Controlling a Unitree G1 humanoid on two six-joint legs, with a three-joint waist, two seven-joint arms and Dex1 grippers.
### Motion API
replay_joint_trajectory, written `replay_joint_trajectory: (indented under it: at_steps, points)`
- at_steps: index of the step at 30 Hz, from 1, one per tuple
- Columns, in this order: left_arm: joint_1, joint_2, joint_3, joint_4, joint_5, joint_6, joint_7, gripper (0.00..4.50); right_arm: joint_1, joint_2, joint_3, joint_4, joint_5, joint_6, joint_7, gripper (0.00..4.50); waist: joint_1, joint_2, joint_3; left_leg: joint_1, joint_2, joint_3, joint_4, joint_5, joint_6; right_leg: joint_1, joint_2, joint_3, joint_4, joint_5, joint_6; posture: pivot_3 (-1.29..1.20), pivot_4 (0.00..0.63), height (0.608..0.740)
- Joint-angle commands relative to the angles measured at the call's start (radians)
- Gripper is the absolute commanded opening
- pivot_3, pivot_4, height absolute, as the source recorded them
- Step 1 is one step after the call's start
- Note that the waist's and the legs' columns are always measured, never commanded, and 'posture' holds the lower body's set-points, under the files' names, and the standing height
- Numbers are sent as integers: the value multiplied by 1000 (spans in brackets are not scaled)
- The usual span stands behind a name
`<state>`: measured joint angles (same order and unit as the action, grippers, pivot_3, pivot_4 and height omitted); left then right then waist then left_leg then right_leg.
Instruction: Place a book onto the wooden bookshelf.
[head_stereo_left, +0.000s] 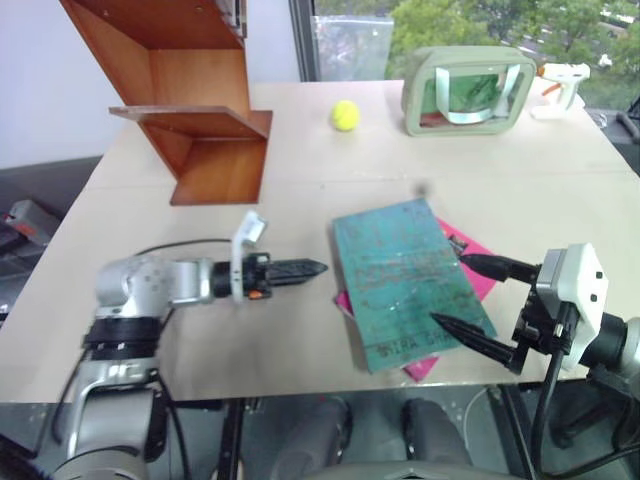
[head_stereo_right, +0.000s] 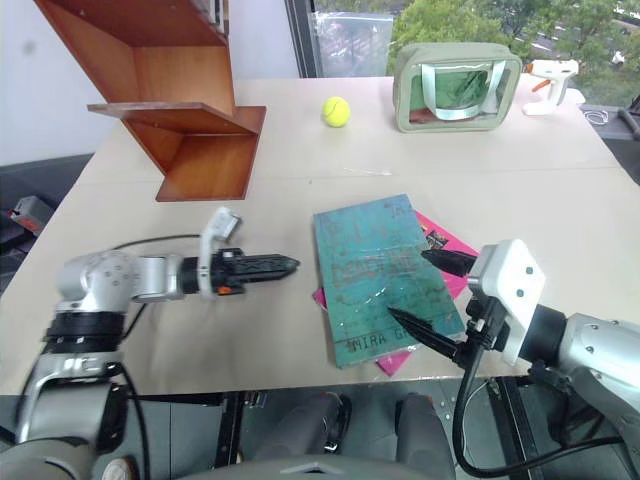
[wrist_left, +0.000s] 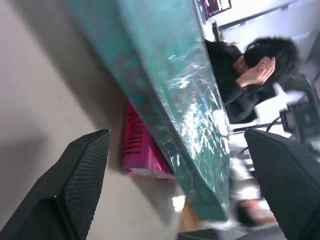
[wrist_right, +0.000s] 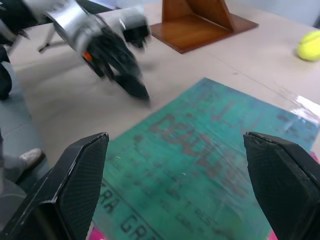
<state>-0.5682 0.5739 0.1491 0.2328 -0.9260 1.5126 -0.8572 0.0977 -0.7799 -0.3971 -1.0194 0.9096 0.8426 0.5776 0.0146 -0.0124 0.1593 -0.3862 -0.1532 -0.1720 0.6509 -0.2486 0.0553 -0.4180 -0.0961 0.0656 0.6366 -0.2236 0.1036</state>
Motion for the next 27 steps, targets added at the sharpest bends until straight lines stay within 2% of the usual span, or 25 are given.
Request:
replay_joint_trajectory:
  at_steps: [1,10,11,13,16,17,19,20,21,24,27]
  points:
    - [-64,-69,69,57,9,74,98,4500,6,-12,16,-28,-6,-48,-38,4408,-1,0,0,0,0,0,0,0,0,0,0,0,0,0,0,0,150,740]
    - [-107,-228,142,161,49,42,210,4500,103,-69,5,-28,0,-151,-122,4408,4,-1,0,0,0,0,0,0,-1,0,-1,1,0,0,0,0,150,740]
    - [-108,-239,151,170,53,32,219,4090,113,-78,8,-28,2,-165,-134,4500,4,-1,-1,0,0,0,0,0,-1,0,-1,1,0,0,0,0,150,740]
    - [-112,-257,166,191,61,14,236,3709,129,-94,12,-28,6,-189,-156,4500,4,-1,-1,0,0,1,1,0,-1,0,-1,1,0,0,0,0,150,740]
    - [-117,-273,185,214,65,9,246,2233,157,-115,15,-28,15,-224,-185,4500,3,-1,-1,0,0,1,1,0,-1,0,-1,1,1,0,0,0,150,740]
    - [-117,-271,188,216,65,11,246,1952,165,-123,17,-28,17,-235,-195,4500,4,-1,-1,0,0,1,1,0,-1,0,-1,1,1,0,0,0,150,740]
    - [-124,-257,196,228,68,13,244,842,180,-137,22,-28,20,-257,-212,4500,4,-1,-1,1,0,1,1,0,-2,0,-1,1,1,0,0,0,150,740]
    - [-130,-246,199,236,70,13,240,577,186,-142,24,-28,21,-267,-220,4500,4,-1,-1,1,0,1,1,0,-2,0,-1,1,1,0,0,0,150,740]
    - [-137,-233,204,244,71,13,233,102,192,-148,26,-28,21,-275,-227,4500,4,-2,-1,1,0,1,1,0,-2,0,-1,1,2,0,0,0,150,740]
    - [-150,-198,199,256,78,-9,213,45,203,-162,32,-28,21,-293,-243,4500,-1,-4,-2,1,0,1,2,0,-2,1,0,1,3,0,0,0,150,740]
    - [-139,-160,137,236,91,-45,156,45,202,-169,43,-28,10,-301,-254,4500,0,-4,-2,2,0,1,2,0,-2,1,0,2,3,0,0,0,150,740]
